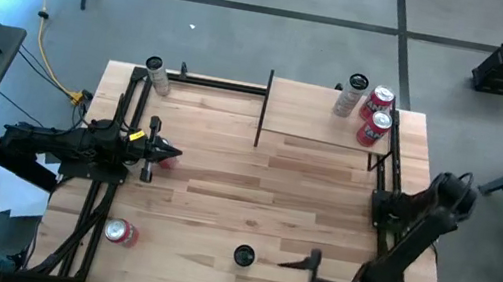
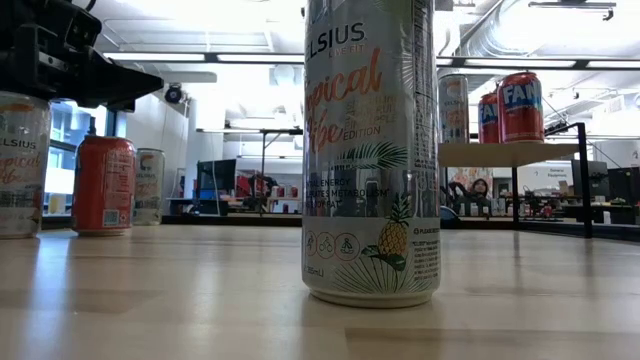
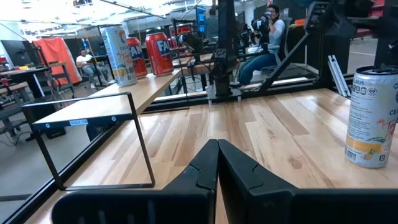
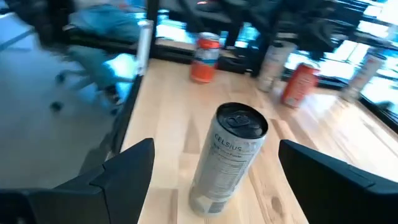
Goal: Place canned beverage on shelf
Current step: Put the white soda can on the shelf aligned with the other white soda can
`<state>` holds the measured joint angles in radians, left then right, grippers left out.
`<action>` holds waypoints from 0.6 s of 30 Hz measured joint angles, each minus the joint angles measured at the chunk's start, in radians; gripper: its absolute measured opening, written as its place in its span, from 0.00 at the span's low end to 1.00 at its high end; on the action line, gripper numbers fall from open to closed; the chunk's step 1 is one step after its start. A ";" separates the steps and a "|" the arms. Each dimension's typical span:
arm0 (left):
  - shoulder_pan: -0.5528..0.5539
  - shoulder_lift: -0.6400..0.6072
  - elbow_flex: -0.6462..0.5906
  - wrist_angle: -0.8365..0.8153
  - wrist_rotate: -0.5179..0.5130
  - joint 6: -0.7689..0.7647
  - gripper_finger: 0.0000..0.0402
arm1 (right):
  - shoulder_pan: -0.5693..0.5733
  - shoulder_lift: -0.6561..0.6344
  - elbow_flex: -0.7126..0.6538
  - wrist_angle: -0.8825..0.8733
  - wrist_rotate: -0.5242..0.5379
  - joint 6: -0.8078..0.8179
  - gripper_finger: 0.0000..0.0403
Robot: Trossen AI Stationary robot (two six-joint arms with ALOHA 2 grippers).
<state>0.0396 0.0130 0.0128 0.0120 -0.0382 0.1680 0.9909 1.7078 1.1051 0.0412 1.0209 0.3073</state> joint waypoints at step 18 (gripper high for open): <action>0.000 0.000 0.000 0.000 0.000 0.000 0.01 | -0.141 0.097 0.093 -0.051 -0.026 0.311 0.95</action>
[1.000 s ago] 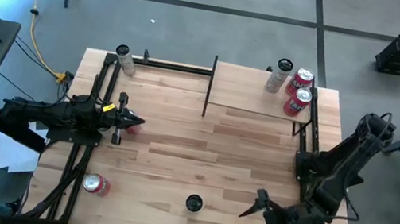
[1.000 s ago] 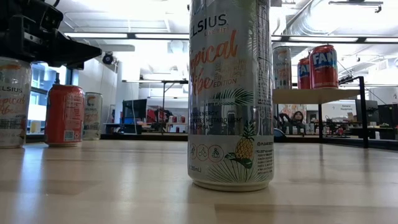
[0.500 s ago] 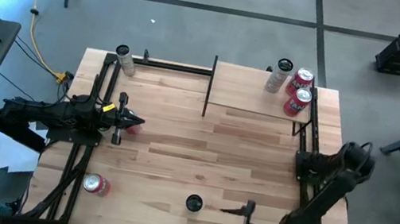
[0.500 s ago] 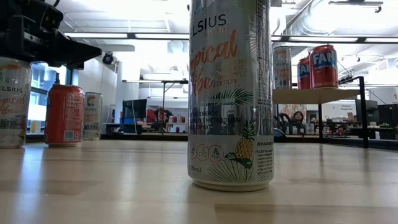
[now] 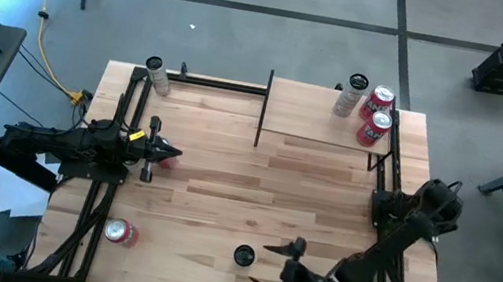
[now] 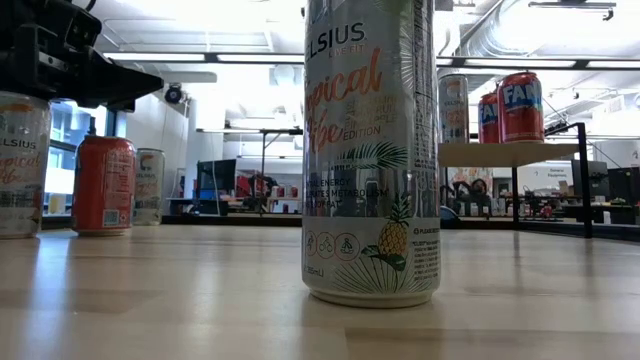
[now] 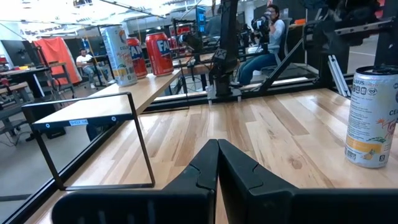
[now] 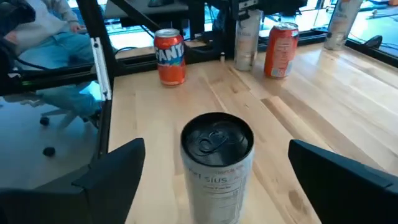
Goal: Place canned beverage on shelf
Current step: Put the white soda can on the shelf aligned with the other white soda can
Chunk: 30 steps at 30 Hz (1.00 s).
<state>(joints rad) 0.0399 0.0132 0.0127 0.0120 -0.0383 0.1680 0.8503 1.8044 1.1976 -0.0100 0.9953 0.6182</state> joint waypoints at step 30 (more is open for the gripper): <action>0.000 0.000 0.000 0.000 0.000 0.000 0.01 | -0.073 0.201 0.000 0.289 0.143 -0.074 0.94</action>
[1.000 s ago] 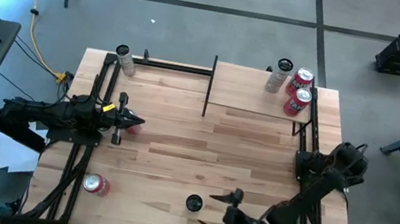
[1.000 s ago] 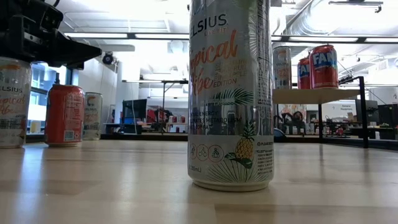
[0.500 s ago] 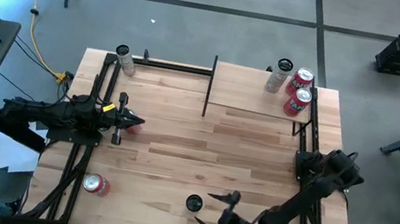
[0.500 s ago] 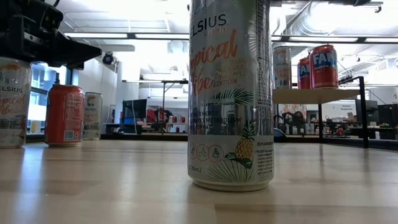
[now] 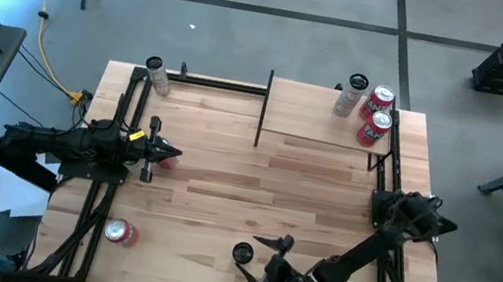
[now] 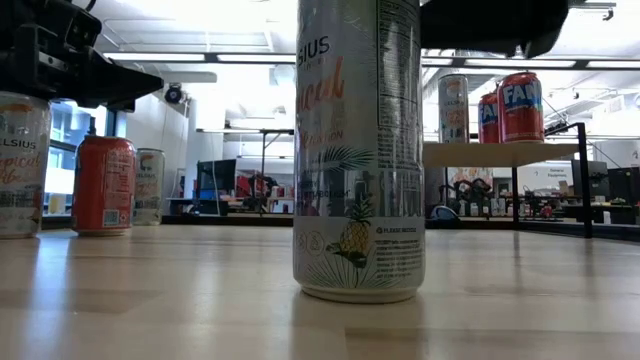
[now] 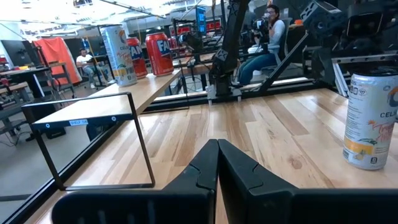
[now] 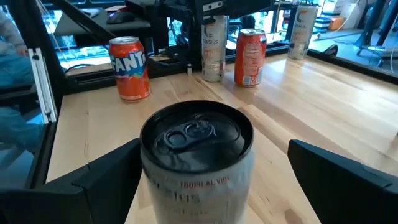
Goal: Place canned beverage on shelf
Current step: Put the white soda can on the shelf aligned with the other white soda can
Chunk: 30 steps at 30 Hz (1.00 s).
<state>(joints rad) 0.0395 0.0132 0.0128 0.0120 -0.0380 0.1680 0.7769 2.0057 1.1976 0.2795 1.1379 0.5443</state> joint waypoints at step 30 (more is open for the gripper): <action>0.000 0.000 0.000 0.000 0.000 0.000 0.01 | -0.005 -0.129 -0.045 0.021 -0.305 -0.248 0.61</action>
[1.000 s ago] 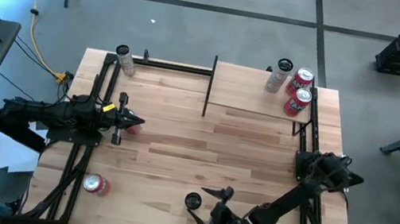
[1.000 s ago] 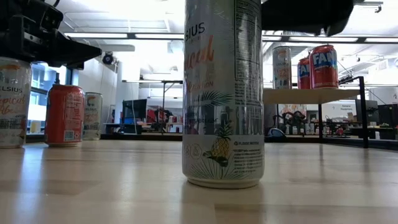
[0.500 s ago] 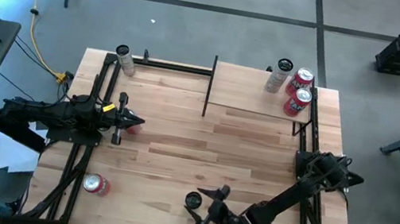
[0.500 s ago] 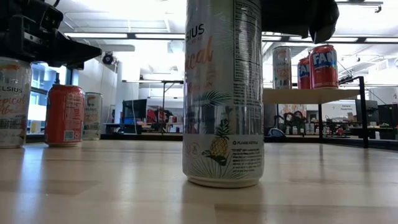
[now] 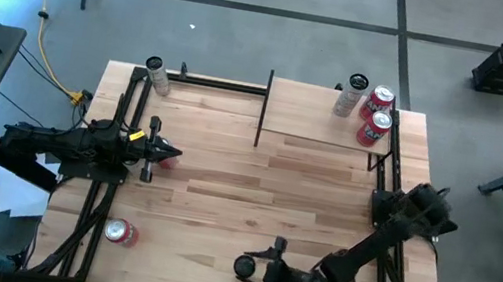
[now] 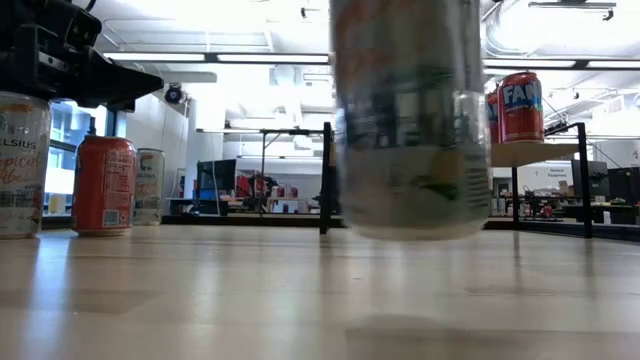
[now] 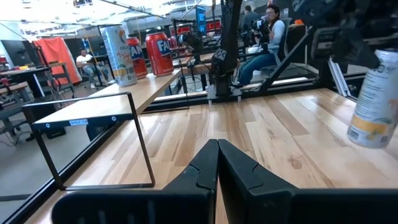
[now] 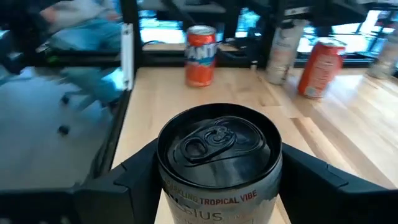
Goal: Place canned beverage on shelf
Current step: Put the white soda can on the shelf aligned with the other white soda can
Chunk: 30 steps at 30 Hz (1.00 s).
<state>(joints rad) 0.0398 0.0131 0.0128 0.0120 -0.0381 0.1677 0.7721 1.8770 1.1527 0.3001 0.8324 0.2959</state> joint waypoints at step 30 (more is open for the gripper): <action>0.000 0.000 0.000 0.000 0.000 0.000 0.01 | -0.223 -0.391 -0.581 0.370 -1.008 -0.331 0.62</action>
<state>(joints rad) 0.0398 0.0128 0.0124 0.0123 -0.0380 0.1680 0.5495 1.4855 0.5712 0.6698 -0.1761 -0.0348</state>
